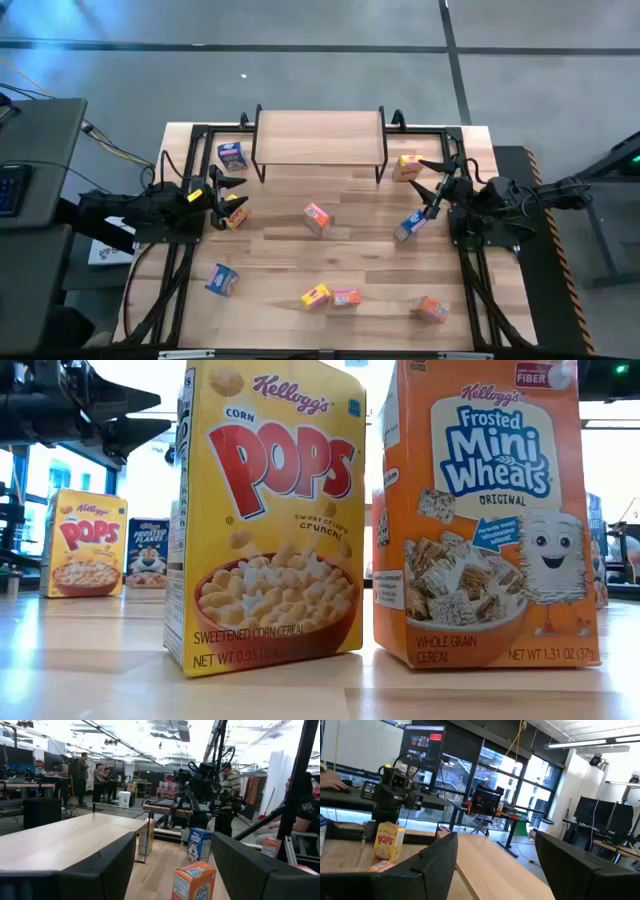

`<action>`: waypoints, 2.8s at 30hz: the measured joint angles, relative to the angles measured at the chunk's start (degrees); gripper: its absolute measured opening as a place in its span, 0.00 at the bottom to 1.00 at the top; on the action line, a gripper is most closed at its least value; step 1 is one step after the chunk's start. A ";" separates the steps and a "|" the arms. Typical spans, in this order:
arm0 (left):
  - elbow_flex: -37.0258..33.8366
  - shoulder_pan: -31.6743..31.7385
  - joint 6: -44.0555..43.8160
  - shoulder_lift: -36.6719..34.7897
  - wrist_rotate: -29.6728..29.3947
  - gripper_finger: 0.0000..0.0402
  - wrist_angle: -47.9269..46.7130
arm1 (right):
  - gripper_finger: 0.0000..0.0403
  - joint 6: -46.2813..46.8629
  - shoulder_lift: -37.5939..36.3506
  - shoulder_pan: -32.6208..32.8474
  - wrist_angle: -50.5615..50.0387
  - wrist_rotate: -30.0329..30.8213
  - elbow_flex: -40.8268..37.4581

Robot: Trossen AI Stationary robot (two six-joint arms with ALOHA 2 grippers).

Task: Stack cereal on shelf
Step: Put the middle right blue cereal box on the shelf

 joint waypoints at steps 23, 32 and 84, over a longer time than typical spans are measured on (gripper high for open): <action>0.00 0.04 0.03 0.00 -0.18 0.62 7.35 | 0.64 8.51 0.18 0.00 -10.23 -5.03 8.49; 0.42 0.04 3.38 0.02 -8.37 0.62 7.26 | 0.64 11.80 5.81 0.00 -26.85 -5.55 22.35; 0.44 0.04 2.10 0.02 -8.83 0.62 -1.77 | 0.64 33.00 41.16 0.04 -80.89 -31.12 45.77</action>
